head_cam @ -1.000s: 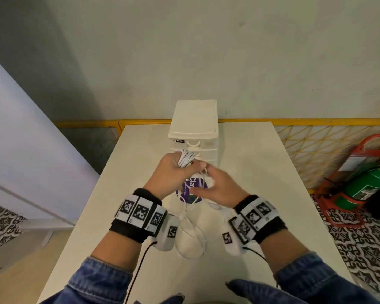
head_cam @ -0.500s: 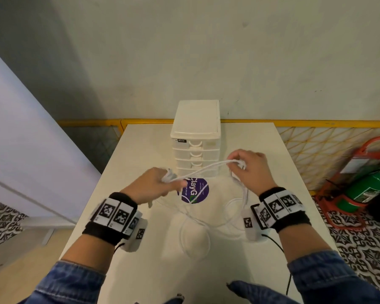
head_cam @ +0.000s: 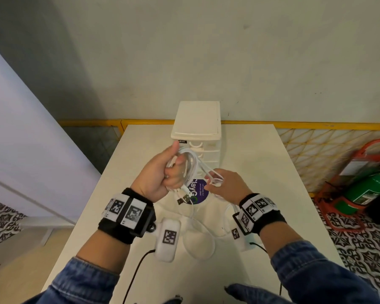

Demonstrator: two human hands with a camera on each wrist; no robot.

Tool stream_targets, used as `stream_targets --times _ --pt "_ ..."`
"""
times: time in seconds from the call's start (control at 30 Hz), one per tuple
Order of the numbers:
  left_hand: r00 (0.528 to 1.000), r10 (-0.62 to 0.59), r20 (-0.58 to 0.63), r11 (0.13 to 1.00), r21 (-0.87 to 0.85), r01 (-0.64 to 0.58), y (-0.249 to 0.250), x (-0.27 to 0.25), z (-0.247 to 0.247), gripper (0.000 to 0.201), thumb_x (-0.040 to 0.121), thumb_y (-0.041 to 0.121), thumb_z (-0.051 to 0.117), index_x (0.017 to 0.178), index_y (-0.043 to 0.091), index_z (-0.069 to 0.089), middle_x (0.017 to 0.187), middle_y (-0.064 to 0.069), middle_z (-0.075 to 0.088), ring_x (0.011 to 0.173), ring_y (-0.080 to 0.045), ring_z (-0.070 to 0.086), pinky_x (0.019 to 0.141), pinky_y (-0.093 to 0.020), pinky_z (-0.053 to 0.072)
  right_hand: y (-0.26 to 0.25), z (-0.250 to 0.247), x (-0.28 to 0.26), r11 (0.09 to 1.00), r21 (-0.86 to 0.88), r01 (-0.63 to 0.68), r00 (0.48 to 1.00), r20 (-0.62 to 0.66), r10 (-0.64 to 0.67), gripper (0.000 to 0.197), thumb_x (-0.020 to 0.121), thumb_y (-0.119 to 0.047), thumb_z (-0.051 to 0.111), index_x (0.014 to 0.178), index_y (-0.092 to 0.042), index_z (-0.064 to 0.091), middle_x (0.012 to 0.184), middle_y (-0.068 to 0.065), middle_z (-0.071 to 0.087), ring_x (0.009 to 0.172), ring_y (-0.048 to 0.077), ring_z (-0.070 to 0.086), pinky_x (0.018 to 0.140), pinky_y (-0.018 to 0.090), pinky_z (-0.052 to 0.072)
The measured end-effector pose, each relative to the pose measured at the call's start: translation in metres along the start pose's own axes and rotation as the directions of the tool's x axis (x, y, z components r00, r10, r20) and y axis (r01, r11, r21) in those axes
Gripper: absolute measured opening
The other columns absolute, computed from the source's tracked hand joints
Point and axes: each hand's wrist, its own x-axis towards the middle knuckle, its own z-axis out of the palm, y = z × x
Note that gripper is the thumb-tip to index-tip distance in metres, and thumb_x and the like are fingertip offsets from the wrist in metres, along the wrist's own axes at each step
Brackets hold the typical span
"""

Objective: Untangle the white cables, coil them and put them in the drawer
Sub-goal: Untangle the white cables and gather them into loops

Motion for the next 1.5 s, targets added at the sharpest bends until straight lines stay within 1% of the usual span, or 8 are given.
stream_targets --times 0.33,0.5,0.67,0.8,0.9,0.97,1.2,1.5 --pt "0.941 0.285 -0.185 0.784 -0.52 -0.34 0.005 0.011 -0.019 0.039 0.093 0.042 0.045 0.073 0.012 0.057 0.044 0.007 0.04 0.034 -0.006 0.026 0.038 -0.019 0.031 -0.014 0.022 -0.021 0.952 0.3 -0.061 0.972 0.235 -0.011 0.013 0.075 -0.022 0.075 0.08 -0.011 0.07 0.076 0.004 0.068 0.071 0.011 0.06 0.074 0.03 0.047" --pt "0.743 0.357 -0.567 0.811 -0.207 -0.547 0.006 0.022 -0.009 0.035 0.099 0.041 0.036 0.077 0.017 0.049 0.049 0.009 0.035 0.038 -0.004 0.03 0.043 -0.017 0.028 -0.029 0.018 -0.025 0.947 0.318 -0.041 0.927 0.365 -0.082 0.032 0.08 -0.025 0.073 0.081 0.005 0.062 0.069 -0.011 0.062 0.063 -0.007 0.054 0.064 0.009 0.038" --pt "0.587 0.568 -0.577 0.823 0.384 -0.419 0.0 0.029 -0.001 0.027 0.103 0.026 0.038 0.077 0.02 0.045 0.058 0.007 0.04 0.045 -0.008 0.035 0.047 -0.021 0.029 -0.05 0.018 -0.025 0.964 0.258 0.057 0.902 0.401 -0.16 0.022 0.08 -0.024 0.073 0.085 -0.004 0.067 0.08 0.004 0.065 0.074 0.006 0.057 0.075 0.027 0.046" --pt "0.765 0.601 -0.23 0.416 0.908 -0.053 -0.017 0.033 -0.005 0.012 0.098 0.017 0.048 0.088 0.013 0.052 0.056 0.009 0.043 0.045 -0.006 0.039 0.046 -0.017 0.031 -0.058 0.006 -0.019 0.974 0.215 0.067 0.917 0.371 -0.145 0.027 0.074 -0.029 0.077 0.085 -0.006 0.068 0.088 0.012 0.069 0.083 0.02 0.063 0.08 0.033 0.049" --pt "0.919 0.362 -0.157 0.021 0.987 0.16 -0.03 0.037 -0.01 0.02 0.098 0.025 0.047 0.087 0.01 0.053 0.062 0.003 0.048 0.055 -0.01 0.046 0.056 -0.02 0.029 -0.059 -0.004 -0.015 0.99 0.076 0.117 0.9 0.413 -0.138 0.029 0.073 -0.031 0.077 0.088 -0.008 0.068 0.088 0.011 0.07 0.085 0.021 0.064 0.081 0.035 0.049" --pt "0.943 0.285 -0.173 -0.052 0.979 0.196 -0.032 0.04 -0.011 0.031 0.099 0.025 0.045 0.07 0.013 0.046 0.057 -0.002 0.047 0.05 -0.015 0.043 0.055 -0.026 0.029 -0.058 -0.007 -0.014 0.992 -0.004 0.123 0.905 0.411 -0.11 0.029 0.073 -0.032 0.077 0.09 -0.01 0.068 0.089 0.007 0.07 0.086 0.019 0.064 0.082 0.035 0.048" --pt "0.949 -0.05 -0.311 -0.02 0.95 0.311 -0.037 0.037 -0.015 0.04 0.096 0.023 0.044 0.058 0.01 0.043 0.057 -0.006 0.048 0.055 -0.022 0.046 0.057 -0.029 0.034 -0.056 -0.017 -0.012 0.965 -0.196 0.172 0.914 0.397 -0.082 0.029 0.071 -0.029 0.078 0.093 -0.011 0.071 0.091 0.006 0.07 0.085 0.02 0.063 0.078 0.033 0.049" --pt "0.919 -0.072 -0.387 0.519 0.772 0.366 -0.045 0.021 -0.028 0.053 0.097 0.046 0.045 0.074 -0.001 0.054 0.057 -0.012 0.048 0.046 -0.02 0.047 0.048 -0.021 0.04 -0.031 -0.031 -0.01 0.971 -0.112 0.213 0.974 -0.051 -0.22 0.049 0.058 -0.047 0.082 0.095 -0.023 0.061 0.11 -0.007 0.052 0.105 0.009 0.05 0.09 0.023 0.037"
